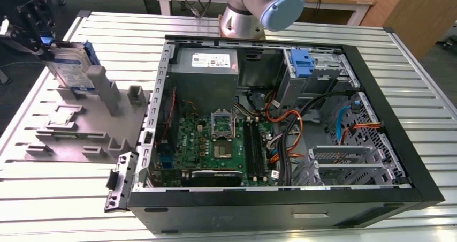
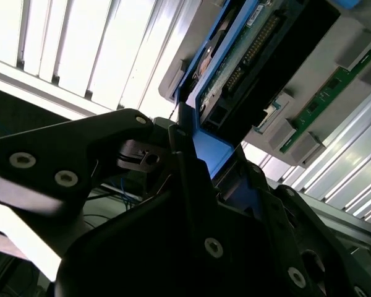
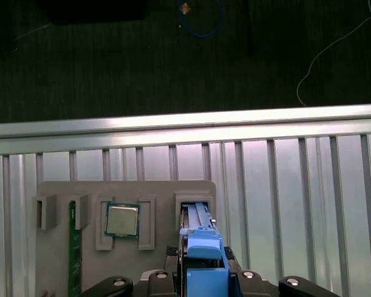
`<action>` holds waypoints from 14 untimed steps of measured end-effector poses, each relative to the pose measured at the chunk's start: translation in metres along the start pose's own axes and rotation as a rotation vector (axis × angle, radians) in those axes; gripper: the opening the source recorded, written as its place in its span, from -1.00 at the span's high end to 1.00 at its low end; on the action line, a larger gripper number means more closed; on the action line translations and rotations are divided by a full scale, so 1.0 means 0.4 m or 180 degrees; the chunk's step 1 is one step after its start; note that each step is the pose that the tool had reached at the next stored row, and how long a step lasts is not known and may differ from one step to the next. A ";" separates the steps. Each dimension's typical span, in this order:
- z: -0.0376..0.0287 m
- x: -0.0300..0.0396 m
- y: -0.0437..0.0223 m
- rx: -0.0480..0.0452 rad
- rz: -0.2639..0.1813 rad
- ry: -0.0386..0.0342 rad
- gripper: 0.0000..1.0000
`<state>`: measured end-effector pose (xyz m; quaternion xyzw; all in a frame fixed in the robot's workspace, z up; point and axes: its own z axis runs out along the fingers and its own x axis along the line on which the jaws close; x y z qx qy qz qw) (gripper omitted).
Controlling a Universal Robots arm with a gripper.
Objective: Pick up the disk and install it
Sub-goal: 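Pick up the disk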
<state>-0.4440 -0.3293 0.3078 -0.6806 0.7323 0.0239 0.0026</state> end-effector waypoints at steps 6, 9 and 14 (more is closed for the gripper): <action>-0.025 -0.001 0.001 0.0001 0.0000 0.0015 0.27; -0.038 -0.001 0.001 0.0002 0.0001 0.0023 0.27; -0.059 -0.002 0.002 0.0003 0.0001 0.0043 0.27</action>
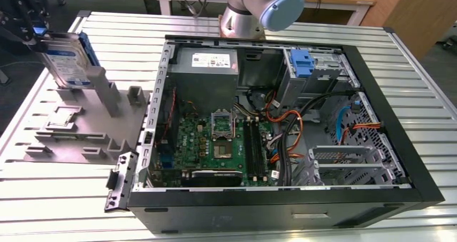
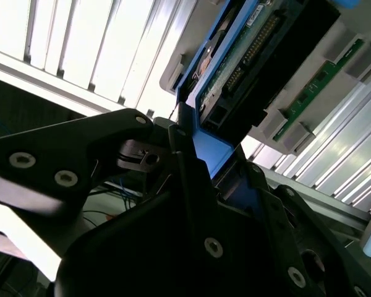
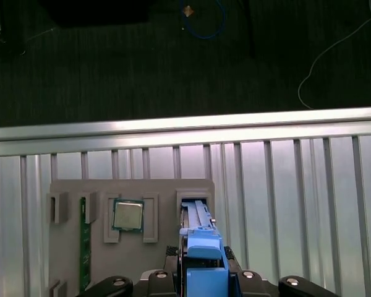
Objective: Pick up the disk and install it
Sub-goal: 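Pick up the disk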
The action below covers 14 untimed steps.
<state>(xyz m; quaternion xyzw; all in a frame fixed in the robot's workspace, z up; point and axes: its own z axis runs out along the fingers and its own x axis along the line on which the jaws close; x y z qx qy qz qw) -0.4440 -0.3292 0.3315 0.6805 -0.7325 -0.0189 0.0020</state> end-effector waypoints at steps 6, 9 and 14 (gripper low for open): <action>-0.023 -0.001 0.001 0.0002 0.0001 0.0033 0.27; -0.033 -0.001 0.001 0.0003 0.0001 0.0046 0.27; -0.038 -0.001 0.001 0.0005 0.0001 0.0057 0.27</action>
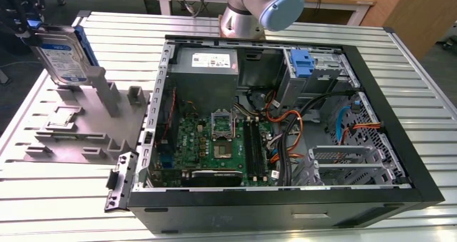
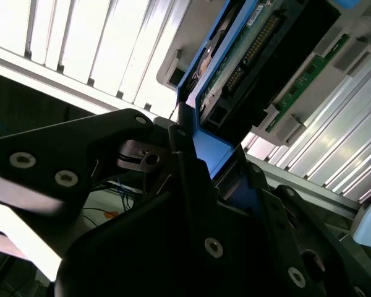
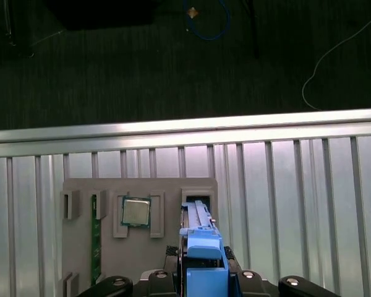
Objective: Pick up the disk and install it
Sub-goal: 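Pick up the disk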
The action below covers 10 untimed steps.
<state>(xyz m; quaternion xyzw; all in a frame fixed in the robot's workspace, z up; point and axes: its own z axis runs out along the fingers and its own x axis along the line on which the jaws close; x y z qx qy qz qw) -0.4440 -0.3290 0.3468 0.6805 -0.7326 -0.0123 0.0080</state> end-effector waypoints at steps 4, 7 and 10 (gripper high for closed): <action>0.000 0.000 0.000 0.0000 0.0000 0.0000 0.27; -0.003 0.000 0.000 -0.0002 0.0000 0.0001 0.27; -0.019 0.000 0.001 -0.0001 0.0000 0.0001 0.27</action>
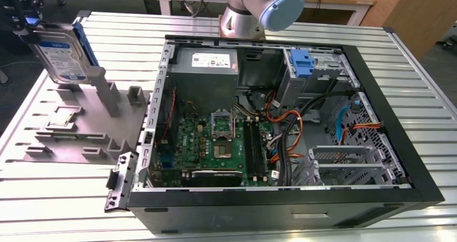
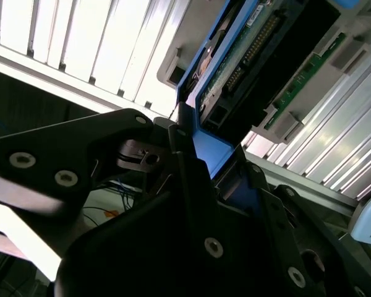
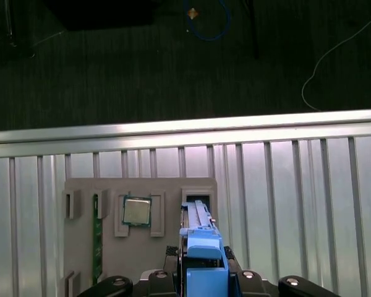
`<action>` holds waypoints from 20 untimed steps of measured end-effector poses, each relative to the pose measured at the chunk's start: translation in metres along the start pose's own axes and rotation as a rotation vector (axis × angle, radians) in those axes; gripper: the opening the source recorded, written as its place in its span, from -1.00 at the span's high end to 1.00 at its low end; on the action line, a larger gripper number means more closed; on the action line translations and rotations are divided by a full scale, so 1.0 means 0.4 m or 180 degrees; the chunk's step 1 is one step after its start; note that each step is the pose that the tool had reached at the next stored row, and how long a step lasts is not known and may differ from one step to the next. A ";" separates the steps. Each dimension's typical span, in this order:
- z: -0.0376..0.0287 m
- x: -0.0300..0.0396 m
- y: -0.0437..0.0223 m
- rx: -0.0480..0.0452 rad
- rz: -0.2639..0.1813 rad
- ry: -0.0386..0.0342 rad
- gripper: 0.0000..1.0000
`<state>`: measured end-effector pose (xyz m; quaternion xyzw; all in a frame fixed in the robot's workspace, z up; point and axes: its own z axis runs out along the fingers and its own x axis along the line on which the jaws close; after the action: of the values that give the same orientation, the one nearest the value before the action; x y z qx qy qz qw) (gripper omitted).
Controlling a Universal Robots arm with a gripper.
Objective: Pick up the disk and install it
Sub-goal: 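Pick up the disk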
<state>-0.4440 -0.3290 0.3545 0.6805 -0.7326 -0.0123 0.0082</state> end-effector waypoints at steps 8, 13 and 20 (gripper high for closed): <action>-0.049 0.000 0.001 0.0000 0.0000 0.0000 0.27; -0.074 0.000 0.002 0.0000 0.0000 0.0000 0.27; -0.105 -0.001 0.003 0.0000 0.0000 0.0000 0.27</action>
<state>-0.4441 -0.3290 0.3966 0.6805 -0.7326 -0.0123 0.0081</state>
